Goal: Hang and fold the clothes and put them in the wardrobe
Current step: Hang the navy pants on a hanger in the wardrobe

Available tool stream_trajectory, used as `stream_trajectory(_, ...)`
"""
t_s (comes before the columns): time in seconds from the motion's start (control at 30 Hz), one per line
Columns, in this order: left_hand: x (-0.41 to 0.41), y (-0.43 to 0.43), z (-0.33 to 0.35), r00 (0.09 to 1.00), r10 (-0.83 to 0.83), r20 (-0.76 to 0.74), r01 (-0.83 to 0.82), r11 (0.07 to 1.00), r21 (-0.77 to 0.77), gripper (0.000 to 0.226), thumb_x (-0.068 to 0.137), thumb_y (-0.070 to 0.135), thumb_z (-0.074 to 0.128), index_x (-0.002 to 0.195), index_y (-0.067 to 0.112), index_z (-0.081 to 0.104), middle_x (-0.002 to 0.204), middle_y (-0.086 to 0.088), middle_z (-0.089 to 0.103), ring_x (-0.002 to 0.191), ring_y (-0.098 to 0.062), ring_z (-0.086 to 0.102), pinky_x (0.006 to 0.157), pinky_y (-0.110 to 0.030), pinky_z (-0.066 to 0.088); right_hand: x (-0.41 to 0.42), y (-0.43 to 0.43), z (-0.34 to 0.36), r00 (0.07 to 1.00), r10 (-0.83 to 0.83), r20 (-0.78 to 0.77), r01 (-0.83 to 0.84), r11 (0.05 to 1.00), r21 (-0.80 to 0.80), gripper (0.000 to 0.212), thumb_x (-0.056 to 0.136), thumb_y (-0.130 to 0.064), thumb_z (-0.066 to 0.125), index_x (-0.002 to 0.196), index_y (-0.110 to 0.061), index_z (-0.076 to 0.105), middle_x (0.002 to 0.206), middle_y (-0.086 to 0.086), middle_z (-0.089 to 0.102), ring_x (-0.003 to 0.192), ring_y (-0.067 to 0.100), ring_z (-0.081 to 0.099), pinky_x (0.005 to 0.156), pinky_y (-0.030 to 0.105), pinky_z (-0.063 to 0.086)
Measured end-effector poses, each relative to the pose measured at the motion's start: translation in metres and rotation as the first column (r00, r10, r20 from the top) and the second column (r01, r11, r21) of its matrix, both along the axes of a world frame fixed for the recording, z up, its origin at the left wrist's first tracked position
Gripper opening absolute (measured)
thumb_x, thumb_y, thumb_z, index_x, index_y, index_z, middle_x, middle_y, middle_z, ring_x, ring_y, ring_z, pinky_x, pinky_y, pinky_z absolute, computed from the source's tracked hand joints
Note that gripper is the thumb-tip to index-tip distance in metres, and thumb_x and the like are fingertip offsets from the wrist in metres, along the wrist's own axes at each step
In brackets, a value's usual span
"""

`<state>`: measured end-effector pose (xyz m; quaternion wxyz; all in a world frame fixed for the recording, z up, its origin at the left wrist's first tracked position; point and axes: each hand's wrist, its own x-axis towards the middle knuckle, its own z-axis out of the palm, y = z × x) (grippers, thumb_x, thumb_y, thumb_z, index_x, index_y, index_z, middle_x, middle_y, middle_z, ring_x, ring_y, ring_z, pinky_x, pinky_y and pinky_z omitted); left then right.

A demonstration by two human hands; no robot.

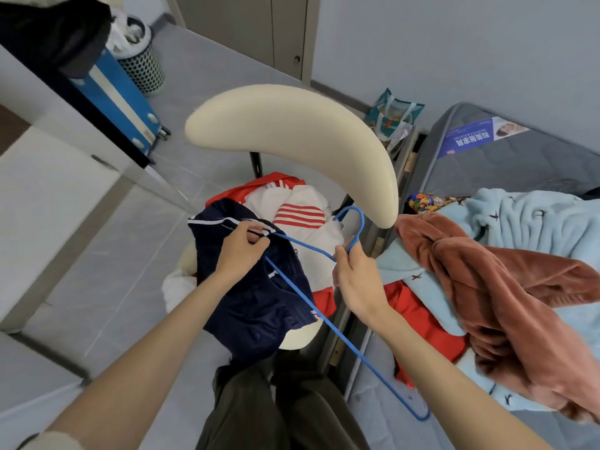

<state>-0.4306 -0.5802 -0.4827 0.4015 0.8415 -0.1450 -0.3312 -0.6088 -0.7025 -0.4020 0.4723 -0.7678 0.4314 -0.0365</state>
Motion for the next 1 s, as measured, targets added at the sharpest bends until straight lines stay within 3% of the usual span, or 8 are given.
stream_trajectory(0.13,-0.013,0.019,0.034,0.999,-0.038,-0.035,0.035,0.996,-0.081,0.049,0.083,0.017,0.066,0.125,0.038,0.053,0.083,0.004,0.063,0.072,-0.008,0.063,0.073,-0.024,0.053,0.011,0.013,0.004,0.989,0.011,0.145,-0.013,1.0,0.014,0.023,0.102,-0.022,0.035,0.081,-0.015,0.044,0.066,0.012,0.057,0.054,0.024,0.046,0.06,0.047,0.044)
stream_trajectory(0.23,-0.005,0.035,0.069,0.993,-0.07,0.092,0.081,0.989,-0.121,0.061,0.082,0.018,0.069,0.134,0.041,0.046,0.079,0.008,0.058,0.067,0.001,0.057,0.068,-0.01,0.046,0.022,0.026,0.021,0.961,-0.014,0.275,0.012,1.0,0.007,0.025,0.1,-0.028,0.036,0.076,-0.025,0.042,0.054,-0.003,0.05,0.05,0.012,0.043,0.056,0.042,0.042)
stream_trajectory(0.33,0.012,0.052,0.113,0.951,-0.143,0.274,0.179,0.978,-0.111,0.052,0.086,0.031,0.068,0.133,0.034,0.046,0.074,0.008,0.052,0.071,-0.004,0.053,0.067,-0.011,0.043,0.039,0.035,0.047,0.917,0.034,0.397,-0.026,0.999,-0.025,0.028,0.097,-0.035,0.035,0.072,-0.026,0.042,0.052,0.0,0.049,0.046,0.01,0.04,0.05,0.037,0.037)
stream_trajectory(0.43,0.029,0.076,0.151,0.825,-0.269,0.497,0.275,0.959,0.063,0.053,0.091,0.057,0.039,0.133,0.026,0.05,0.082,0.004,0.044,0.082,-0.013,0.041,0.077,-0.025,0.039,0.057,0.043,0.072,0.873,0.137,0.469,-0.103,0.99,-0.097,0.038,0.098,-0.037,0.032,0.07,-0.013,0.043,0.058,0.012,0.05,0.045,0.015,0.039,0.05,0.037,0.035)
stream_trajectory(0.5,0.034,0.097,0.172,0.729,-0.261,0.633,0.219,0.965,0.146,0.058,0.094,0.056,0.025,0.133,0.024,0.053,0.092,0.001,0.041,0.092,-0.016,0.035,0.087,-0.028,0.035,0.069,0.05,0.088,0.84,0.18,0.511,-0.14,0.983,-0.115,0.041,0.097,-0.039,0.032,0.072,-0.008,0.042,0.057,0.014,0.047,0.045,0.017,0.037,0.05,0.042,0.034)
stream_trajectory(0.7,0.043,0.163,0.227,0.475,-0.149,0.868,-0.038,0.981,0.189,0.039,0.096,0.042,0.045,0.109,0.011,0.065,0.116,-0.017,0.052,0.107,-0.032,0.042,0.098,-0.042,0.027,0.121,0.084,0.141,0.677,0.346,0.649,-0.297,0.936,-0.189,0.027,0.098,-0.035,0.034,0.073,-0.028,0.044,0.049,-0.01,0.048,0.042,0.007,0.04,0.054,0.009,0.035)
stream_trajectory(0.9,0.052,0.23,0.281,0.439,-0.091,0.894,-0.185,0.964,0.189,0.034,0.098,0.04,0.036,0.109,0.022,0.064,0.087,0.002,0.052,0.083,-0.019,0.043,0.076,-0.025,0.015,0.183,0.144,0.184,0.637,0.472,0.61,-0.376,0.881,-0.289,0.027,0.097,-0.041,0.03,0.073,-0.045,0.042,0.053,-0.012,0.047,0.047,0.008,0.039,0.052,0.029,0.034)
stream_trajectory(1.0,0.054,0.268,0.297,0.4,-0.045,0.915,-0.272,0.948,0.165,0.029,0.099,0.036,0.04,0.112,0.025,0.064,0.085,0.003,0.051,0.083,-0.02,0.047,0.076,-0.029,0.021,0.212,0.182,0.196,0.637,0.527,0.562,-0.306,0.843,-0.443,0.014,0.097,-0.039,0.03,0.089,-0.04,0.041,0.079,-0.015,0.056,0.074,0.011,0.05,0.068,0.04,0.045)
